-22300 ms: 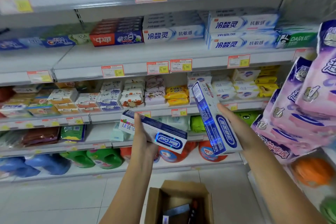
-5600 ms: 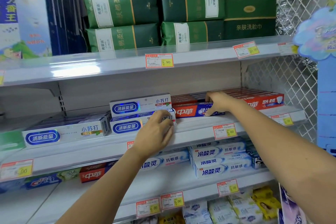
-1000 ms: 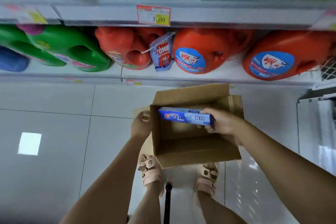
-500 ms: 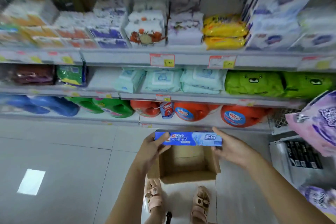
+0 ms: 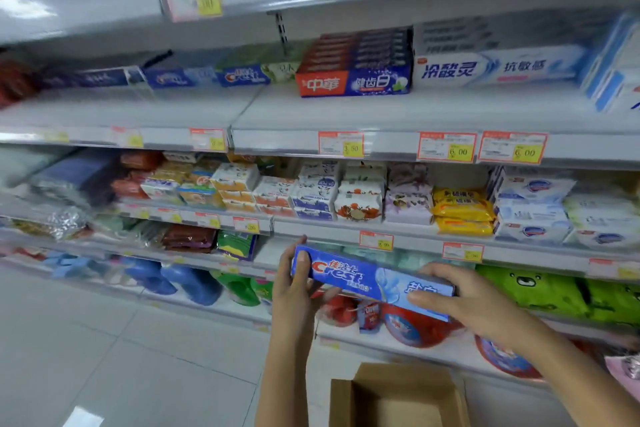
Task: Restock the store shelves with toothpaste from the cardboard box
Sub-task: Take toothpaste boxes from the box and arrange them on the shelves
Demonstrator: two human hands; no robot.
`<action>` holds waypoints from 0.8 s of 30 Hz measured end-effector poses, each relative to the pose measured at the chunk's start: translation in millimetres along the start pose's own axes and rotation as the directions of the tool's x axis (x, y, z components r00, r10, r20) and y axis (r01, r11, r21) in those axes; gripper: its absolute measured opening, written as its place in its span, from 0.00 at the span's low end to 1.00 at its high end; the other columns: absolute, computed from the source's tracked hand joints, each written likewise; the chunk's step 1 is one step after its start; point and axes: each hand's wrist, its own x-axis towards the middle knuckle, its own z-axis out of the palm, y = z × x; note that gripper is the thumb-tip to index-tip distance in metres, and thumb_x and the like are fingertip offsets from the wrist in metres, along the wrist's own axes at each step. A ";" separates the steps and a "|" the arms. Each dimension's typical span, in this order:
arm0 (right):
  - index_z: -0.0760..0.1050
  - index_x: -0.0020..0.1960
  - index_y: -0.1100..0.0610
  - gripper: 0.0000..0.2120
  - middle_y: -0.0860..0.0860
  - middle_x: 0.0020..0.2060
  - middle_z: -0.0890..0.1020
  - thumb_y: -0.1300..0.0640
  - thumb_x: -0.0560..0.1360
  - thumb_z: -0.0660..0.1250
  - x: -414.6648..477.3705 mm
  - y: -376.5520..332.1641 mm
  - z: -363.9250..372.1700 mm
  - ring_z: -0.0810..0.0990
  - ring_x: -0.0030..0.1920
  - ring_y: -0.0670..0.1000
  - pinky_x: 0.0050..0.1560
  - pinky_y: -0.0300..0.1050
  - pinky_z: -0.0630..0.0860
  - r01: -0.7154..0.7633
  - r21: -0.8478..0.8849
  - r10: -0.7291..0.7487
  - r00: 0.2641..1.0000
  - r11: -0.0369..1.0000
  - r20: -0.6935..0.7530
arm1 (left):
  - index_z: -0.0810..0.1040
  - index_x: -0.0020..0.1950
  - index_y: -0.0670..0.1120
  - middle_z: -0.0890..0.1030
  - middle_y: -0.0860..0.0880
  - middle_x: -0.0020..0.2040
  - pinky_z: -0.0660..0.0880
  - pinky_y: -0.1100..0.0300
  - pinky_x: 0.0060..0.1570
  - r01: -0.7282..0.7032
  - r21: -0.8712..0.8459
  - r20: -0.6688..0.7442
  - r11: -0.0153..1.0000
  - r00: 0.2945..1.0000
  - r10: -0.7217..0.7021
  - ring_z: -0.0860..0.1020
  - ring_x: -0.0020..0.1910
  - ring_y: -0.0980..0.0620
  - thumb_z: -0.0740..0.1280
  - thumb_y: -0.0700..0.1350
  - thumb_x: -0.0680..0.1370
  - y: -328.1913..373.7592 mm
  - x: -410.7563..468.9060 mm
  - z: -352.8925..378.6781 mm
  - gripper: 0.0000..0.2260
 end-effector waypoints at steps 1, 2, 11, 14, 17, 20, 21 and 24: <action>0.77 0.45 0.49 0.24 0.46 0.39 0.82 0.30 0.62 0.69 0.5 -16.4 -0.3 0.81 0.39 0.43 0.39 0.39 0.72 0.034 -0.045 -0.036 0.999 0.998 -0.027 | 0.73 0.61 0.51 0.81 0.55 0.45 0.79 0.61 0.32 -0.020 -0.032 0.000 0.999 1.000 0.020 0.82 0.41 0.56 0.59 0.43 0.82 17.8 2.2 -1.8 0.10; 0.77 0.44 0.48 0.22 0.45 0.39 0.82 0.31 0.63 0.68 0.4 -33.3 -0.1 0.80 0.37 0.43 0.38 0.38 0.71 0.065 -0.084 -0.070 0.996 0.994 -0.054 | 0.73 0.60 0.53 0.82 0.53 0.44 0.80 0.59 0.33 -0.030 -0.076 0.003 0.997 1.000 0.031 0.82 0.41 0.55 0.58 0.44 0.82 34.5 5.2 -5.5 0.09; 0.75 0.44 0.45 0.14 0.52 0.37 0.80 0.38 0.63 0.66 45.6 -166.1 21.0 0.75 0.29 0.45 0.28 0.35 0.66 0.210 -0.071 -0.222 0.936 0.975 -0.273 | 0.75 0.63 0.53 0.81 0.47 0.51 0.80 0.59 0.49 -0.220 -0.089 0.153 0.971 0.961 0.231 0.80 0.51 0.51 0.60 0.38 0.80 157.0 66.6 -56.1 0.16; 0.76 0.44 0.49 0.18 0.55 0.35 0.78 0.37 0.64 0.66 77.4 -198.9 32.8 0.72 0.29 0.48 0.28 0.37 0.65 0.244 -0.076 -0.255 0.910 0.967 -0.326 | 0.76 0.63 0.52 0.82 0.50 0.54 0.78 0.58 0.52 -0.278 0.014 0.214 0.961 0.939 0.268 0.81 0.54 0.53 0.63 0.39 0.79 193.2 102.0 -82.0 0.15; 0.76 0.46 0.53 0.13 0.57 0.39 0.78 0.43 0.72 0.68 120.2 -230.7 48.0 0.72 0.33 0.51 0.32 0.42 0.65 0.281 -0.103 -0.298 0.858 0.954 -0.418 | 0.77 0.64 0.50 0.80 0.51 0.60 0.77 0.53 0.55 -0.376 0.305 0.133 0.875 0.927 0.352 0.79 0.57 0.49 0.64 0.41 0.79 222.8 148.1 -108.6 0.14; 0.76 0.49 0.54 0.13 0.51 0.41 0.79 0.45 0.73 0.70 176.3 -264.3 62.9 0.75 0.38 0.51 0.36 0.44 0.68 0.268 -0.167 -0.316 0.820 0.949 -0.477 | 0.76 0.64 0.45 0.78 0.47 0.61 0.70 0.59 0.53 -0.429 0.603 0.055 0.672 0.863 0.502 0.76 0.61 0.47 0.63 0.40 0.79 247.9 199.1 -135.0 0.13; 0.77 0.51 0.54 0.14 0.50 0.42 0.80 0.45 0.73 0.70 197.4 -273.8 68.2 0.76 0.40 0.51 0.36 0.44 0.68 0.249 -0.197 -0.315 0.820 0.948 -0.478 | 0.76 0.64 0.44 0.78 0.45 0.62 0.68 0.61 0.53 -0.423 0.679 0.069 0.600 0.851 0.521 0.75 0.61 0.48 0.62 0.41 0.79 254.6 216.1 -142.8 0.14; 0.77 0.54 0.58 0.19 0.55 0.46 0.82 0.45 0.72 0.71 261.6 -297.7 87.3 0.76 0.40 0.51 0.37 0.43 0.70 0.194 -0.249 -0.287 0.856 0.949 -0.431 | 0.72 0.69 0.43 0.74 0.42 0.66 0.69 0.56 0.58 -0.378 0.811 0.137 0.447 0.865 0.482 0.75 0.60 0.45 0.62 0.41 0.80 270.6 258.3 -159.8 0.17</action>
